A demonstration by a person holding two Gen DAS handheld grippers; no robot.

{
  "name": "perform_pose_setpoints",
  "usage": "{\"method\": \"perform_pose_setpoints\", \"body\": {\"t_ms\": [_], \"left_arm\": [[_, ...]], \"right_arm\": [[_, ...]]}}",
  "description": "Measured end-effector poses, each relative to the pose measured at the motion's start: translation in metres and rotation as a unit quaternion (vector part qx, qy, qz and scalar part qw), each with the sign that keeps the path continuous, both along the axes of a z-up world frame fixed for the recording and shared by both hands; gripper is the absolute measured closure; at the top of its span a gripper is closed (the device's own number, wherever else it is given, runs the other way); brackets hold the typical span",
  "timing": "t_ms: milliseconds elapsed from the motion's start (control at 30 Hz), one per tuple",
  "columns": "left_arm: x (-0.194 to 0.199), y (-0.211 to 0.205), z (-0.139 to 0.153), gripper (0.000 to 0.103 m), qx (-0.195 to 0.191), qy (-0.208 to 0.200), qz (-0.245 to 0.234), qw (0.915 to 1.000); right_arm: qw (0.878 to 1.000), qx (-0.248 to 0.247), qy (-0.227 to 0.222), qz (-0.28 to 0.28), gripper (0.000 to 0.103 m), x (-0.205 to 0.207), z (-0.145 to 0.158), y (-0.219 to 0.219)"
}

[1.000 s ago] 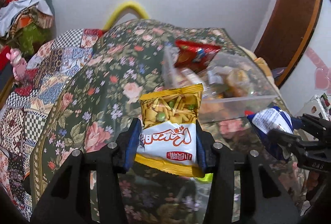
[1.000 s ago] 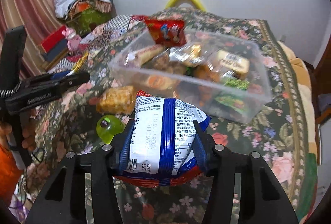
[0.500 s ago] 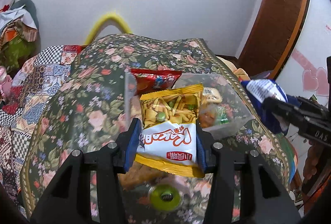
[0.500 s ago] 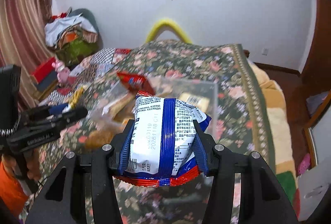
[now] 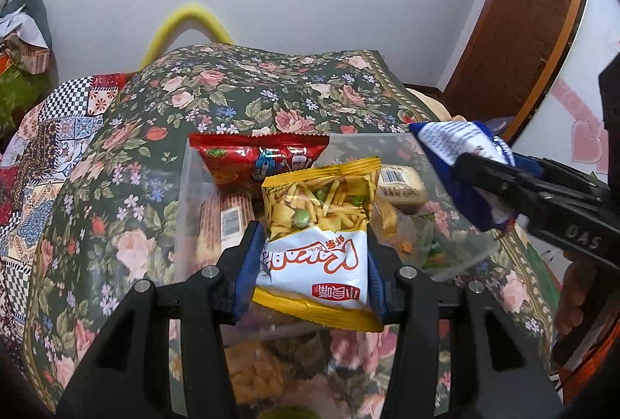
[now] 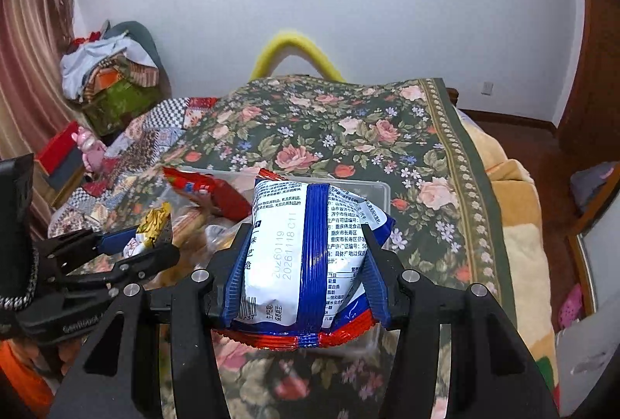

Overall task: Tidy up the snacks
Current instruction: 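Lower both bags into the clear box and open both tools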

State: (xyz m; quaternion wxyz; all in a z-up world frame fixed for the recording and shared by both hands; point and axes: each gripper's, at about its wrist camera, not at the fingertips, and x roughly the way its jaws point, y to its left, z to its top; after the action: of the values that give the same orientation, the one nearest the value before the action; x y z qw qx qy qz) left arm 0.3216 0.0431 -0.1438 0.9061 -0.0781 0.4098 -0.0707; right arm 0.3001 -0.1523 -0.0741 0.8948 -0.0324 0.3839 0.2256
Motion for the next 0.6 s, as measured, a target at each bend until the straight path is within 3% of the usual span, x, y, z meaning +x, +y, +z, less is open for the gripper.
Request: {"method": "perform_pose_setpoints", "body": {"t_ms": [433, 600], "left_arm": [[0.022, 0.001, -0.018, 0.055, 0.013, 0.007, 0.007, 0.9999], [0.021, -0.003, -0.018, 0.048, 0.029, 0.008, 0.010, 0.9995]], "right_arm": [[0.999, -0.020, 0.024, -0.017, 0.054, 0.041, -0.030, 0.011], [0.999, -0.044, 0.019, -0.015, 0.049, 0.037, -0.034, 0.014]]}}
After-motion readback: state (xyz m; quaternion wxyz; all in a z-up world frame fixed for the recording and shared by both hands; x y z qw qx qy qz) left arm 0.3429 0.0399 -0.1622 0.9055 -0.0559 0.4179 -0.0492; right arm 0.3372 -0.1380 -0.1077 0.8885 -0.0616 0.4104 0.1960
